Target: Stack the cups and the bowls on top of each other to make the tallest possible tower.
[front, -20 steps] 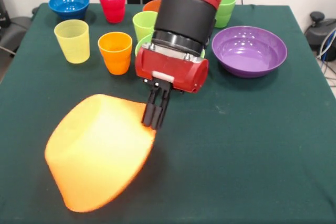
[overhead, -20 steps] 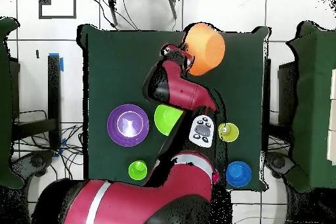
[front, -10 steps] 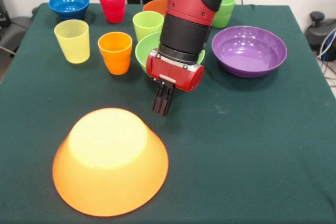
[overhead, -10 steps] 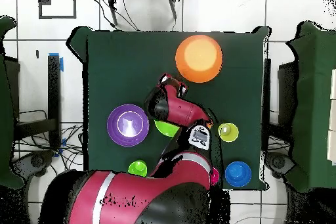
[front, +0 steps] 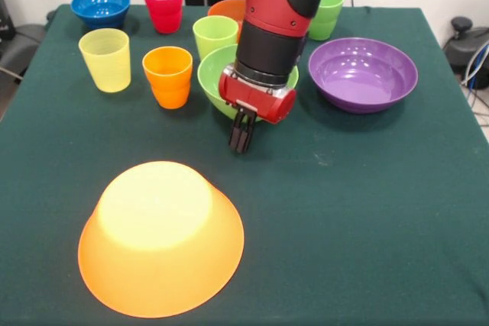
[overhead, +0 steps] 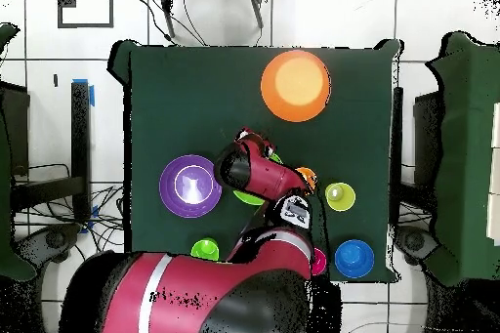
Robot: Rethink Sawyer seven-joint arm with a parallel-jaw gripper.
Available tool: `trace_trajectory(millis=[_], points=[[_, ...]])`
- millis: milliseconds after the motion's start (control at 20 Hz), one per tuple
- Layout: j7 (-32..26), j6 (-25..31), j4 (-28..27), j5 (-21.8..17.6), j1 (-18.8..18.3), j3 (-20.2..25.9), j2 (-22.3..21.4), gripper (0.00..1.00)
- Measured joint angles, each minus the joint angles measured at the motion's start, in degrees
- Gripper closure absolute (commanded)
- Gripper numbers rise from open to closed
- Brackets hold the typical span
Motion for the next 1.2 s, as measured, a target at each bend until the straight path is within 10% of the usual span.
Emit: trace_trajectory(millis=[1200], points=[[0.0, 11.5, 1.1, 0.2, -7.6, 1.4, -8.0, 1.00]])
